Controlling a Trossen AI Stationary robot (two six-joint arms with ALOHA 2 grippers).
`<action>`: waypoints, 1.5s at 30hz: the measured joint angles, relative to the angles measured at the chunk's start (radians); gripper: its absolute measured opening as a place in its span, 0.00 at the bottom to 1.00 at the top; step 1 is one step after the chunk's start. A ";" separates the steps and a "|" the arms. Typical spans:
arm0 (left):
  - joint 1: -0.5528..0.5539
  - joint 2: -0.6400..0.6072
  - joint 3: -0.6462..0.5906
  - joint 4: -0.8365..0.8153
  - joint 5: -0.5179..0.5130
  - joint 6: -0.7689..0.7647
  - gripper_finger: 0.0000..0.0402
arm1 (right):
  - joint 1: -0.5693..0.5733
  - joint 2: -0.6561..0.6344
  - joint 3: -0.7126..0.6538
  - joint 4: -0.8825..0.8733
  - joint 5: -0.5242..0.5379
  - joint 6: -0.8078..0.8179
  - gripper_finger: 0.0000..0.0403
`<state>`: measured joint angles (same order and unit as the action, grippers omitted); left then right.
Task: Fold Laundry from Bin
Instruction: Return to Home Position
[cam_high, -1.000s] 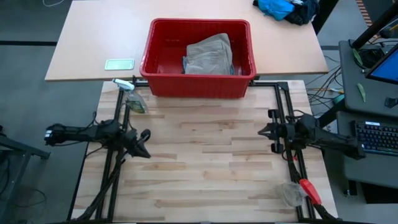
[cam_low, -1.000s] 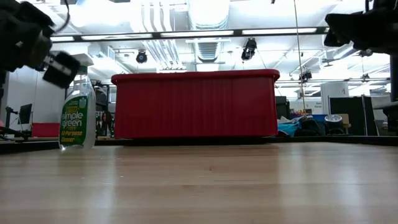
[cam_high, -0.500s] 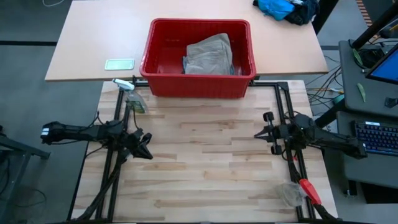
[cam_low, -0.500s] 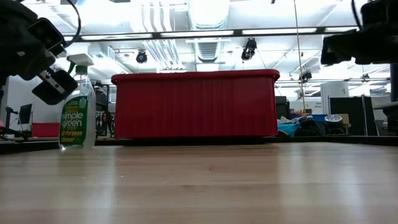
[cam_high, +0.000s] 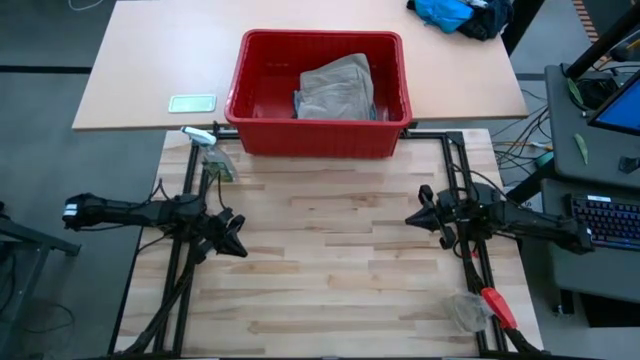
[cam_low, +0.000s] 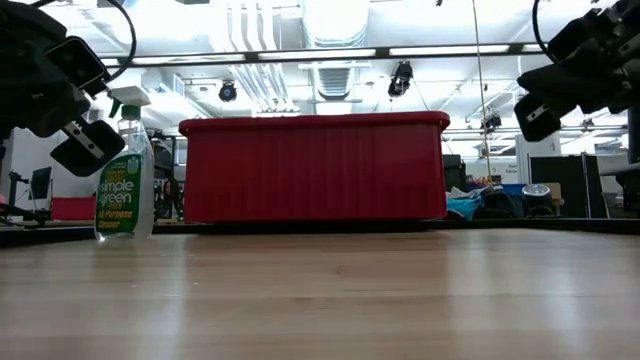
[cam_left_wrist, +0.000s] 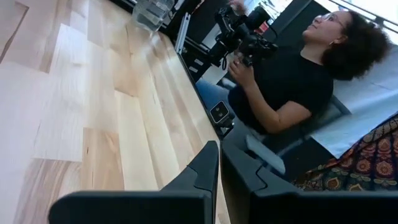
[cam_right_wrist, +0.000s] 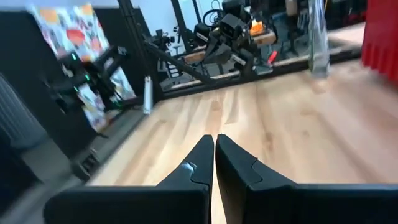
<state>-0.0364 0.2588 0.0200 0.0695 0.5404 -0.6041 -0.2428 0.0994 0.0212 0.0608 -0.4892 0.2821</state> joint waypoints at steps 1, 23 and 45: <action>0.000 0.002 0.000 0.000 0.000 0.000 0.00 | 0.000 0.000 0.000 -0.002 0.002 -0.048 0.02; 0.000 0.027 0.000 0.004 -0.001 0.000 0.00 | 0.045 -0.098 -0.010 0.011 -0.150 -0.558 0.02; 0.000 0.027 0.000 0.004 -0.002 0.000 0.00 | 0.044 -0.084 -0.011 0.021 -0.139 -0.458 0.02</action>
